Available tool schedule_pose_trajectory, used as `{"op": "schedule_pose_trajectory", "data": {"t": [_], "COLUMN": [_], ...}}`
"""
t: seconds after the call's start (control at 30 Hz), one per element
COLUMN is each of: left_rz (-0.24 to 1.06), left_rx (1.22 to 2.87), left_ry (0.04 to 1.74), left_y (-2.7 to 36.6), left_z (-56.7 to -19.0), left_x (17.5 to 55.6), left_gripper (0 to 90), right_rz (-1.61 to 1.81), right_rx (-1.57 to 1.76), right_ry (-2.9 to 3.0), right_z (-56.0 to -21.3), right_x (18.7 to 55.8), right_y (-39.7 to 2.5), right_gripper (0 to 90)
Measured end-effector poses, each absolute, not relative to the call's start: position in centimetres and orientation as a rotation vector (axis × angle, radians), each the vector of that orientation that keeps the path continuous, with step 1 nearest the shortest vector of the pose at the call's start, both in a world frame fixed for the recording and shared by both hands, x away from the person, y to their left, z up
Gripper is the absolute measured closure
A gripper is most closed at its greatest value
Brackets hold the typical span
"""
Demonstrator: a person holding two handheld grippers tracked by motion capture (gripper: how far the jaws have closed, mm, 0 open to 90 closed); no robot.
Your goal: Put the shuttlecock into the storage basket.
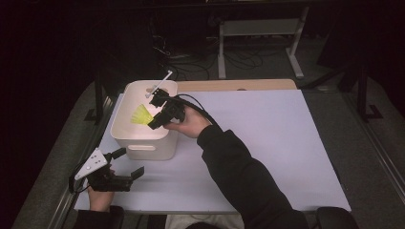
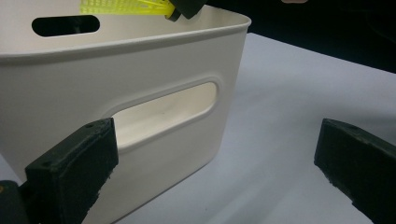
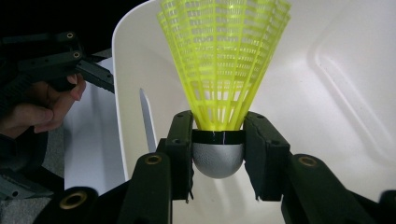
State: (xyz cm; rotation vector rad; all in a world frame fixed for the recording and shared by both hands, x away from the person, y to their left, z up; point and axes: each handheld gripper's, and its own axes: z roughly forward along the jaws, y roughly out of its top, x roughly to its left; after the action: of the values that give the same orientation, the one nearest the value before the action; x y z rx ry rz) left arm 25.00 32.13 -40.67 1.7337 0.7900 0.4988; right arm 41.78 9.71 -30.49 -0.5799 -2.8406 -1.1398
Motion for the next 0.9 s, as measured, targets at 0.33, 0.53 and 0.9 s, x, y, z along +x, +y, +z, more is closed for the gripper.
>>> {"op": "schedule_pose_trajectory", "data": {"t": [0.33,0.53,0.9], "left_rz": [0.498,0.499,0.500], "left_rx": [1.733,1.737,1.739], "left_ry": [0.789,0.789,0.788], "left_y": [32.09,32.10,32.11], "left_z": [-40.68,-40.67,-40.68], "left_x": [25.06,25.07,25.06], "left_gripper": [0.0,0.0,0.0], "right_rz": [-1.150,-1.162,-1.213], "right_rx": [-0.567,-0.571,-0.566], "right_ry": [-2.828,-2.808,-2.818], "right_z": [-30.94,-31.29,-30.64], "right_x": [42.06,42.25,42.41], "right_y": [9.96,10.15,9.43], "right_gripper": [63.0,60.4,28.6]}}
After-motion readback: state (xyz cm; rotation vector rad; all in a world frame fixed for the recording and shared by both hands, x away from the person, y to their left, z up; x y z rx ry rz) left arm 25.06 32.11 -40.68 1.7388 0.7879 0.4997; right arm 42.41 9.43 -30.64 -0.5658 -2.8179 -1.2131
